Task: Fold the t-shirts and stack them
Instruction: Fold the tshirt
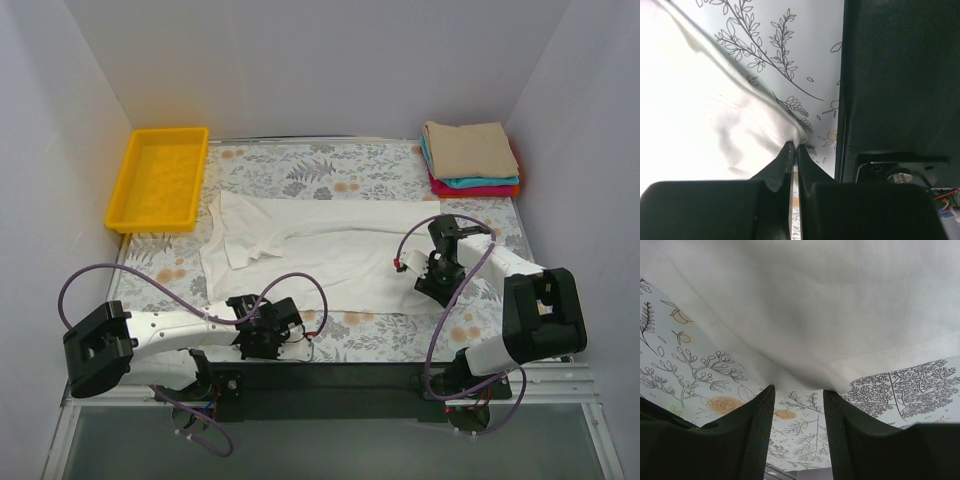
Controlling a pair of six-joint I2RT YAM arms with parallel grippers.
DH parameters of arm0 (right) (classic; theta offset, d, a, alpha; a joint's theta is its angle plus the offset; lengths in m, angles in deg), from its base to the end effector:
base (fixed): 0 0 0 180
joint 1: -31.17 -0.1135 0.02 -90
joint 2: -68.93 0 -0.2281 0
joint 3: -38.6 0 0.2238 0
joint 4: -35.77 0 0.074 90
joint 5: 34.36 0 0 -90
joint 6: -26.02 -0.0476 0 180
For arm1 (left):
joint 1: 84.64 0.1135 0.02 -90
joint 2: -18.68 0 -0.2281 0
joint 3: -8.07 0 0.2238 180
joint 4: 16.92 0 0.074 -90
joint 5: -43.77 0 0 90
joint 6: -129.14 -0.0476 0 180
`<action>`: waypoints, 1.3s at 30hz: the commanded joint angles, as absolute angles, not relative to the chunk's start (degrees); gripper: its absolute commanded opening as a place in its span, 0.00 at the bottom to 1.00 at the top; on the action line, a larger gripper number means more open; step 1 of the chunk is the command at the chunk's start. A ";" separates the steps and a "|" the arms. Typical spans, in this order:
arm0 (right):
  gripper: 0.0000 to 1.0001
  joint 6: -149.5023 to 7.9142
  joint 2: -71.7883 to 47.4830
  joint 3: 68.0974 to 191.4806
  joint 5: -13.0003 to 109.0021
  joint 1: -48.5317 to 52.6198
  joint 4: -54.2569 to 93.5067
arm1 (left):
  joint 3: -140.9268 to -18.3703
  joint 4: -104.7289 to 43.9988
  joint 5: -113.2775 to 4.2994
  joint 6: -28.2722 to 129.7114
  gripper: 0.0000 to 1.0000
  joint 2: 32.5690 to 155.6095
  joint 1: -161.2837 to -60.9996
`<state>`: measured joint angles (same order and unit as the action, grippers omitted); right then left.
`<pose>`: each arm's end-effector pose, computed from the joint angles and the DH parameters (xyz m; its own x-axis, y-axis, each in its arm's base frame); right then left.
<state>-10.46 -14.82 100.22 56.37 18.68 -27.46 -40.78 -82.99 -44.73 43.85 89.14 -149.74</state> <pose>0.2074 0.0453 0.1347 -0.4055 -0.9133 -0.0379 -0.9104 0.4072 -0.0726 0.0671 -0.1416 0.1246 -0.4937 0.8686 -0.0425 0.8687 0.4948 0.0227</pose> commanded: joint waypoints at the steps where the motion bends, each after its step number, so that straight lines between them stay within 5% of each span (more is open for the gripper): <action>1: 0.43 -6.94 -11.42 101.70 54.25 18.95 -27.50 | -37.18 -78.78 -44.91 45.56 0.00 89.27 -149.42; 10: 0.40 1.14 -4.73 98.20 50.19 18.17 -32.34 | -39.74 -81.51 -46.23 46.88 0.00 87.06 -148.80; 24: 0.40 -1.49 -10.52 91.60 55.29 17.37 -20.92 | -40.26 -81.60 -48.16 47.40 0.00 85.92 -147.48; 33: 0.07 -2.54 -10.18 90.71 57.49 17.37 -19.50 | -43.69 -82.47 -48.95 47.67 0.00 85.04 -143.97; 39: 0.03 -2.63 -6.31 95.99 57.05 17.29 -26.44 | -49.91 -86.77 -50.88 47.14 0.00 82.50 -140.55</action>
<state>-3.82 -8.26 93.36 57.51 16.97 -22.02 -45.02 -84.74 -48.69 47.04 85.20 -142.40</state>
